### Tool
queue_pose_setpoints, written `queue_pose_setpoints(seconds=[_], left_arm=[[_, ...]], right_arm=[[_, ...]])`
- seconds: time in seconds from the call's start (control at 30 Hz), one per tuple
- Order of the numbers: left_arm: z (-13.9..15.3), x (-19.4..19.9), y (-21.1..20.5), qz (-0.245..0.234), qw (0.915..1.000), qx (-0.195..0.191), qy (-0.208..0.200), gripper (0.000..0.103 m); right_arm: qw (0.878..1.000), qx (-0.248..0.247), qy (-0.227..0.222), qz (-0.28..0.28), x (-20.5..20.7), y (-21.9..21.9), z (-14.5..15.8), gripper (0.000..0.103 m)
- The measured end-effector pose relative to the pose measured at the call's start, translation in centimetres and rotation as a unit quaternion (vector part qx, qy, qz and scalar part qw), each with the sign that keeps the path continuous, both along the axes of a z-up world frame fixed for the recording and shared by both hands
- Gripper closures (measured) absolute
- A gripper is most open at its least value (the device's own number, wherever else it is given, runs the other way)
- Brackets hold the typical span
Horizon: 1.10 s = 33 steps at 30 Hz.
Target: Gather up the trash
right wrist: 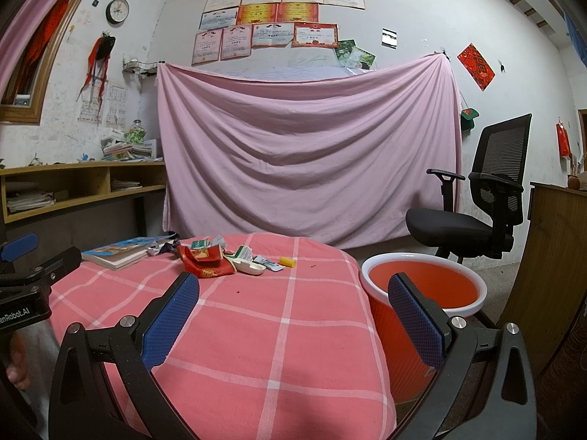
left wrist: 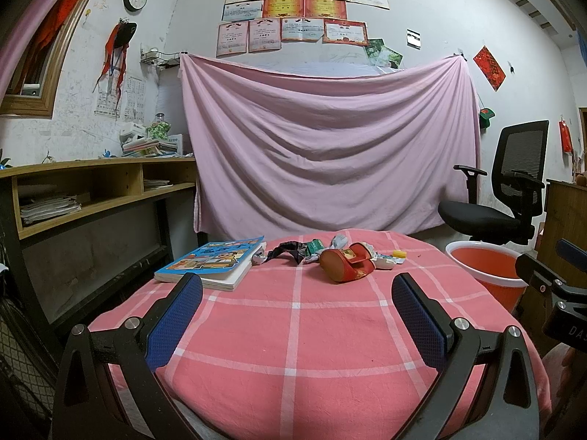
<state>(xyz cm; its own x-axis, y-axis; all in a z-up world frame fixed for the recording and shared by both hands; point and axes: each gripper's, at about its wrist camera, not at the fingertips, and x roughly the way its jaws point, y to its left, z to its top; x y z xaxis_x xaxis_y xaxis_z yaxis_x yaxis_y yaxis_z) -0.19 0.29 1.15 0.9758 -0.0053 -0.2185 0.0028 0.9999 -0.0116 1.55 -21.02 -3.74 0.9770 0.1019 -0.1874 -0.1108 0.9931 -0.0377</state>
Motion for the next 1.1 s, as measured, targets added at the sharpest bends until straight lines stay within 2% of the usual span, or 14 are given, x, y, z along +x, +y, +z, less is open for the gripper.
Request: queue_pose_setpoints(seconds=[0.83,1.0,1.1], left_arm=[[0.7,-0.1,0.1,0.001,1.0,0.005,-0.003,0.002],[1.2,1.7,0.4,0.005,1.0,-0.004,-0.005,0.002],[1.6,4.1,0.8,0.006,0.9999,-0.01,-0.002,0.002]], right_arm=[[1.0,0.003,0.004,0.005,-0.1,0.6,0.7,0.0],[1.0,0.01,0.009,0.011,1.7,0.8,1.6,0.0],[1.0,0.01,0.002,0.013,3.6,0.5,2.1,0.0]])
